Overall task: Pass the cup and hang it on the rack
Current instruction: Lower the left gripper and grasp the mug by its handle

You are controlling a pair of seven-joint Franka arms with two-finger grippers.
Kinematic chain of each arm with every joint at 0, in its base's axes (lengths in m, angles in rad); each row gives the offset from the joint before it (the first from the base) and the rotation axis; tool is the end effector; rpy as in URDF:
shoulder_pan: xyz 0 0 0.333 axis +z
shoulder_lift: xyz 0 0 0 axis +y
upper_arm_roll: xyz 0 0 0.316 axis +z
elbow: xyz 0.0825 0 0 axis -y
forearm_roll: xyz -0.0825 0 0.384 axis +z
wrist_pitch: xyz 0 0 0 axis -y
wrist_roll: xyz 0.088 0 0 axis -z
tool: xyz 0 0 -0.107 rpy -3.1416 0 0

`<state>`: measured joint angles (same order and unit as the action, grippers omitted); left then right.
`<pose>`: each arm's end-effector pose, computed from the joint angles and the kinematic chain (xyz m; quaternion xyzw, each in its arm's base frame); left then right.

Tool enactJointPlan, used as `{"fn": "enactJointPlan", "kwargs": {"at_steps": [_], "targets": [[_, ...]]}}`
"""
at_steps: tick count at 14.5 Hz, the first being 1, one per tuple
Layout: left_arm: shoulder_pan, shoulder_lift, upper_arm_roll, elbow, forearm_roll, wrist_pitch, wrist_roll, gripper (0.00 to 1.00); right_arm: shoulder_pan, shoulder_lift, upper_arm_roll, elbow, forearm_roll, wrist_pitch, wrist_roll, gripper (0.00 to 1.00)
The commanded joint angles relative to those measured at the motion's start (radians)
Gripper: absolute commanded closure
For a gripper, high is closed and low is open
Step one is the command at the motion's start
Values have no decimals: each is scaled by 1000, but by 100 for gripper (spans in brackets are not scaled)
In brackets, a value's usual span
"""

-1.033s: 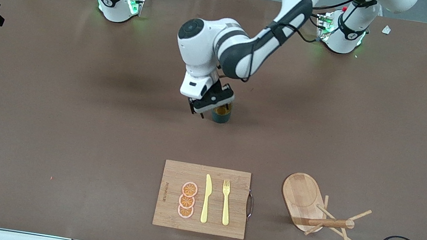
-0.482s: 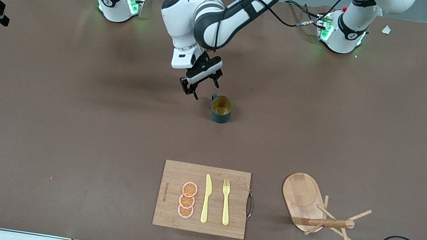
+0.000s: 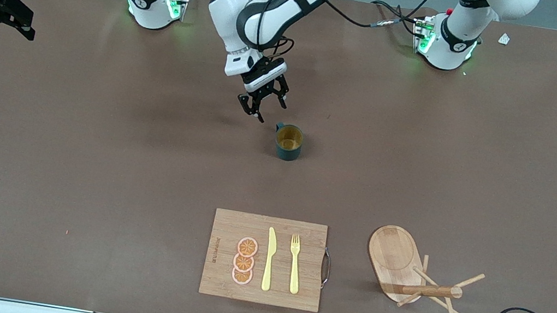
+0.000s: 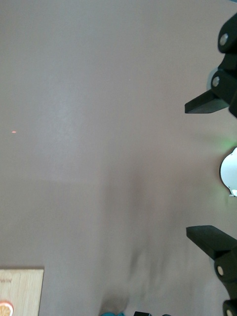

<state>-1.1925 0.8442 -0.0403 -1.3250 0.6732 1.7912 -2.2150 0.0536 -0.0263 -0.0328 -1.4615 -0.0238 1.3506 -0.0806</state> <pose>0.2902 -0.6472 0.2153 -0.8825 -0.3271 -0.3115 0.1311 0.5221 0.0076 0.6707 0.9979 0.0486 -0.0426 0.0100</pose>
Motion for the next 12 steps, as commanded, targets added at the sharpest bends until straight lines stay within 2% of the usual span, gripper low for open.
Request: {"fn": "enactJointPlan", "kwargs": {"at_steps": [1,4,7,12], "targets": [[-33,59,16,24,52,-16,-21,24,-52,5,1,-3,-10,-25,-1,0],[-36,99,16,32,115,-10,-103,31,-122,0,-1,-20,33,-21,-66,0],[-50,124,17,32,143,-10,-136,37,-121,-10,4,-28,38,-19,-68,0],[-50,135,19,30,193,-10,-141,40,-120,-23,5,-46,38,-18,-68,0]]}}
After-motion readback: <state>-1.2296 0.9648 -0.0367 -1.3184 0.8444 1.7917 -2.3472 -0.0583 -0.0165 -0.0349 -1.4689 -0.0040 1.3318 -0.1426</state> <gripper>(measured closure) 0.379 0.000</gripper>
